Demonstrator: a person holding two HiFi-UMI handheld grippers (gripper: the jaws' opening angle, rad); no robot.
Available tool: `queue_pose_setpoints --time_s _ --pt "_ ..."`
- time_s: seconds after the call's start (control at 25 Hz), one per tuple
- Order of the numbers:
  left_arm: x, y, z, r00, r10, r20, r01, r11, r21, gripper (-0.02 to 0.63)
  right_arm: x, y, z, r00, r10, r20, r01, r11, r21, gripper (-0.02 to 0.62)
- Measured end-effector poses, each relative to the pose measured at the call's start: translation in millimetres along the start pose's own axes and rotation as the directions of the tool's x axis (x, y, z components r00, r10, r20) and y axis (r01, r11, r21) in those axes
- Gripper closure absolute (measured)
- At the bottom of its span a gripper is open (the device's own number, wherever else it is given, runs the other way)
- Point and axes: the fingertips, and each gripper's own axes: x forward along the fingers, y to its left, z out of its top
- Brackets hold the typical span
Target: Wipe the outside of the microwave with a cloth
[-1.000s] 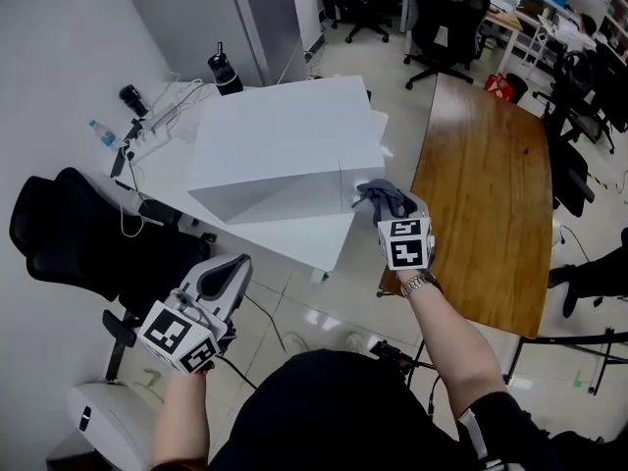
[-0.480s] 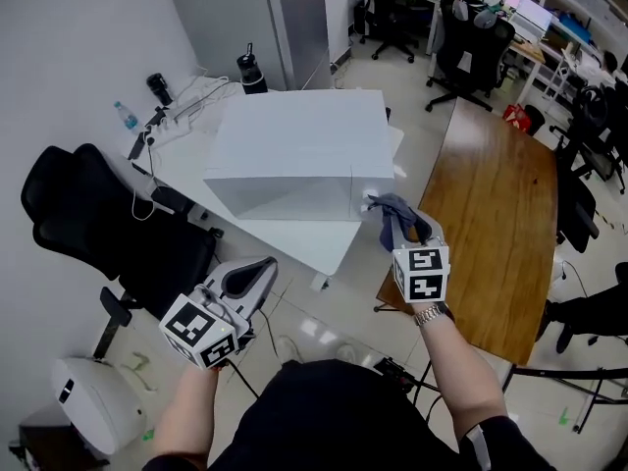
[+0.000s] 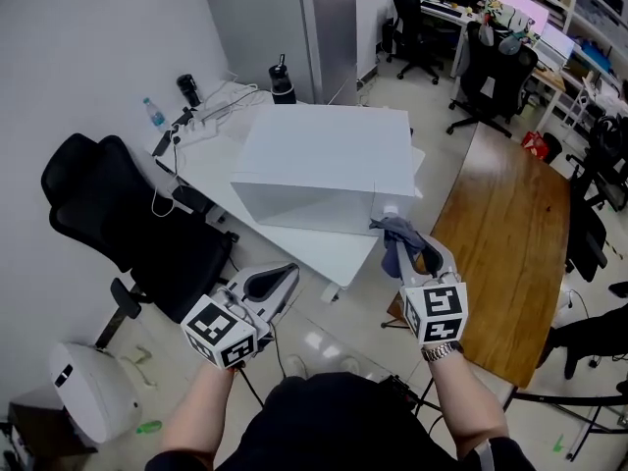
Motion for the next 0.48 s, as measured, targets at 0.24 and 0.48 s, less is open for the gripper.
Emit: queue_pose_setpoints --time_s 0.24,0.48 --pt "-6.2 11.1 7.6 1.000 -0.023 0.018 0.023 1.000 0.005 0.601 -13.6 37.7 27.5 0.998 0.042 0.046 -0.042 0.999 -0.007 0.495" --pt "-21.3 31.8 15.9 0.998 -0.048 0.034 0.048 0.999 0.015 0.601 -18.9 77.6 47.1 0.995 0.062 0.081 -0.063 0.998 0.005 0.495"
